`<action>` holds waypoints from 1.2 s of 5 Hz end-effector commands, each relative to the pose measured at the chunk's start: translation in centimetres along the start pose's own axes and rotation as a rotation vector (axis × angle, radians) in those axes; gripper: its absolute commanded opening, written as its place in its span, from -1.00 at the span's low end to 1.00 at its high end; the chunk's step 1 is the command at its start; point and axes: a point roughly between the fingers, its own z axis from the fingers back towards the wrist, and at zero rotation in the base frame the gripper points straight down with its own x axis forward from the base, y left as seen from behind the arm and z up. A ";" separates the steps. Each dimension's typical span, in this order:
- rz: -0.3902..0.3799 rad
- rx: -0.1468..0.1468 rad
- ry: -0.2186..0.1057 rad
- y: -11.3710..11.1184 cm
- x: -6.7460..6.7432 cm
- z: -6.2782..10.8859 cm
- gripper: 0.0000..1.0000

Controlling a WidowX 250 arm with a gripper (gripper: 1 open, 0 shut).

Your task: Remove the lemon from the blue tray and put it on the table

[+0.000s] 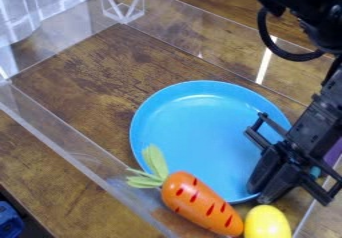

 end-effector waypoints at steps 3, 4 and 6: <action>-0.071 -0.008 -0.044 -1.3 -1.3 1.8 -1.00; -0.082 -0.005 -0.040 -1.4 -1.5 1.8 -1.00; -0.104 0.004 -0.032 -1.6 -1.8 1.7 -1.00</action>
